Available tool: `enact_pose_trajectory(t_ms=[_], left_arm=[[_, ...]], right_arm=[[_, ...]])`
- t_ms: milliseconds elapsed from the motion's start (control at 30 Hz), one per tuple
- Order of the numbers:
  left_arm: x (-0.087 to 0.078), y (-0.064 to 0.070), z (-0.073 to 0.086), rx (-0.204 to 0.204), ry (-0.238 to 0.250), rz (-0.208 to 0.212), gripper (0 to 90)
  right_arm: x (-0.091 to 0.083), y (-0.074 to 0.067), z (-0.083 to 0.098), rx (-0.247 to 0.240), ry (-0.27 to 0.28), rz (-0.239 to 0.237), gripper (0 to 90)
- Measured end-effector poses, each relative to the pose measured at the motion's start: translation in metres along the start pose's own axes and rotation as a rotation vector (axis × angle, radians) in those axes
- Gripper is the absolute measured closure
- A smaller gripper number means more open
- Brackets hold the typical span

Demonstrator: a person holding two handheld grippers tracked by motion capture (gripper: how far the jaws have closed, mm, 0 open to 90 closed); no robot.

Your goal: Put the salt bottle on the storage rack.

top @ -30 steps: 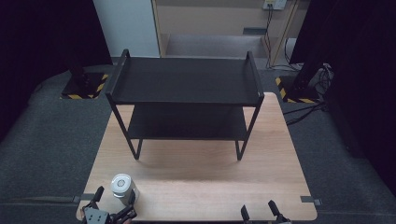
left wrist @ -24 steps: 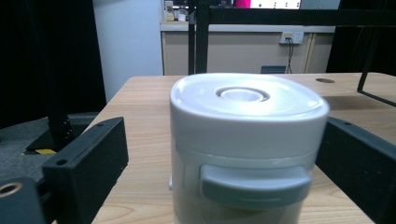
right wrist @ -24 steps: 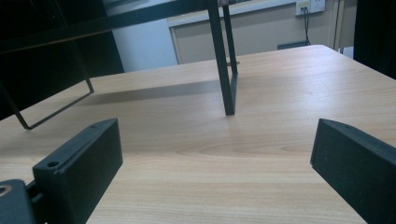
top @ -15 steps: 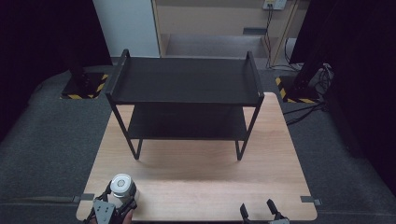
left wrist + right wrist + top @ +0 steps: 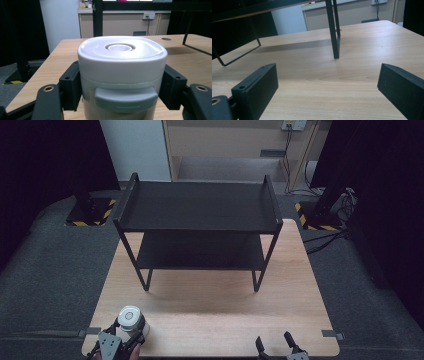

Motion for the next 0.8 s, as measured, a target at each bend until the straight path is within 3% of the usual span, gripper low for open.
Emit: enact_pose_trajectory(t_ms=[167,467,800], left_arm=[[-0.003,0.003,-0.022,-0.003,0.025,0.016,30.6],[0.003,0.017,-0.081,-0.004,0.058,0.074,30.7],[0.019,0.028,-0.119,-0.023,0.080,0.134,30.7]], right_arm=[[0.001,-0.001,-0.004,-0.010,0.007,-0.007,3.6],[0.002,-0.002,-0.013,-0.020,0.035,-0.014,3.8],[-0.001,0.000,-0.014,-0.010,0.043,-0.008,4.2]])
Point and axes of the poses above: each handheld gripper's, and its own axes: x roughly forward along the jaws, z roughly out of its underside, y roughly to its right, the point moved 4 cm from there along x, roughly forward along the jaws, and after that the axes turned 11 degrees about -z, right-handed, at the moved point
